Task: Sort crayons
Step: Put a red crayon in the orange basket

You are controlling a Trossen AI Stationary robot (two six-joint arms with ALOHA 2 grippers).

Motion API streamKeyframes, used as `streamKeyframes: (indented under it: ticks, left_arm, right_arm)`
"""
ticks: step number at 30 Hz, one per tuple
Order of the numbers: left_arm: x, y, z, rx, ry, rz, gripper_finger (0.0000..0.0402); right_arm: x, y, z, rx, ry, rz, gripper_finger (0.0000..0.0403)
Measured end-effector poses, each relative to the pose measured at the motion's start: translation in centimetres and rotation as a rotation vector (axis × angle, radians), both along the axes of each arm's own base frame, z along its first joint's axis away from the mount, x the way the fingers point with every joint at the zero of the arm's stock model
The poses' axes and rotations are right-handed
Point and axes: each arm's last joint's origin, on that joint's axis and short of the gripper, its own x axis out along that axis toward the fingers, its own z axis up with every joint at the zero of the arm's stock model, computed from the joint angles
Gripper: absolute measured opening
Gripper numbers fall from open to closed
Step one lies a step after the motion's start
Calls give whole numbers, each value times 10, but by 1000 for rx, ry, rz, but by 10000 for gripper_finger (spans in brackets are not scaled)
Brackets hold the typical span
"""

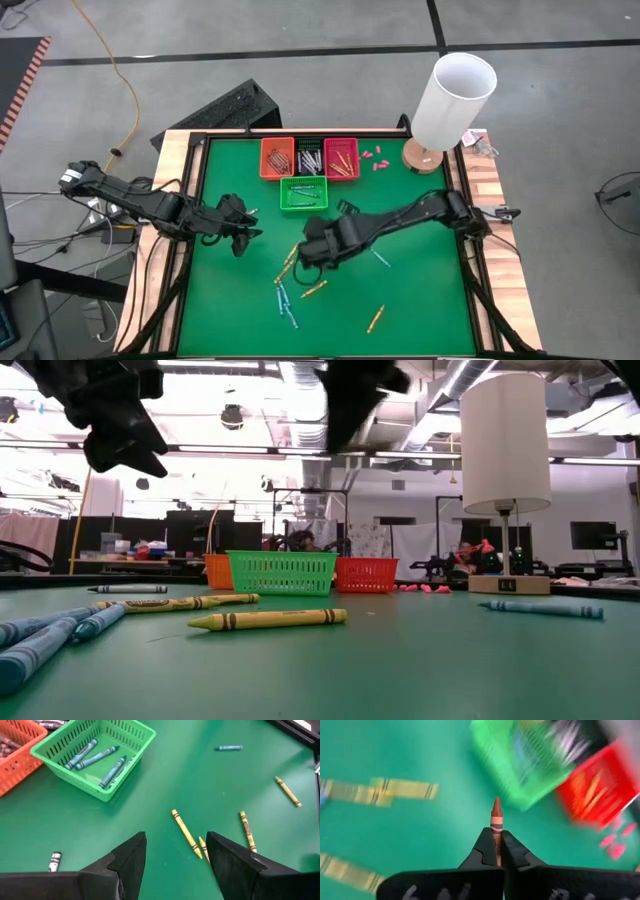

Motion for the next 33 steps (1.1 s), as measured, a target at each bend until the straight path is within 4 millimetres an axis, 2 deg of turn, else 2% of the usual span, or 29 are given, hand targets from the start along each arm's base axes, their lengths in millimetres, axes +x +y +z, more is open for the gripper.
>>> streamKeyframes:
  ticks: [4, 7, 11, 16, 25, 27, 30, 33]
  left_arm:
    - [0, -1, 1, 8, -13, -3, 197]
    - [0, -1, 1, 39, -13, -10, 197]
    - [0, -1, 1, 82, -11, -25, 197]
    - [1, -1, 2, 141, -13, -40, 197]
    - [0, 1, 4, 228, -14, -51, 197]
    - [-2, 2, 7, 253, -30, -45, 197]
    - [-7, 4, 12, 274, -61, -28, 197]
    - [-14, 7, 18, 273, -106, -6, 197]
  right_arm:
    - [-4, -23, 26, -154, -106, -41, 0]
    - [-3, -46, 43, -198, -170, -68, 0]
    - [12, -82, 49, -229, -214, -39, 0]
    - [31, -130, 57, -169, -311, 58, 0]
    - [47, -215, 53, -125, -482, 76, 0]
    - [49, -229, 51, -89, -521, 97, 0]
    - [64, -246, 42, -69, -627, 158, 0]
    - [76, -261, 25, -86, -667, 154, 0]
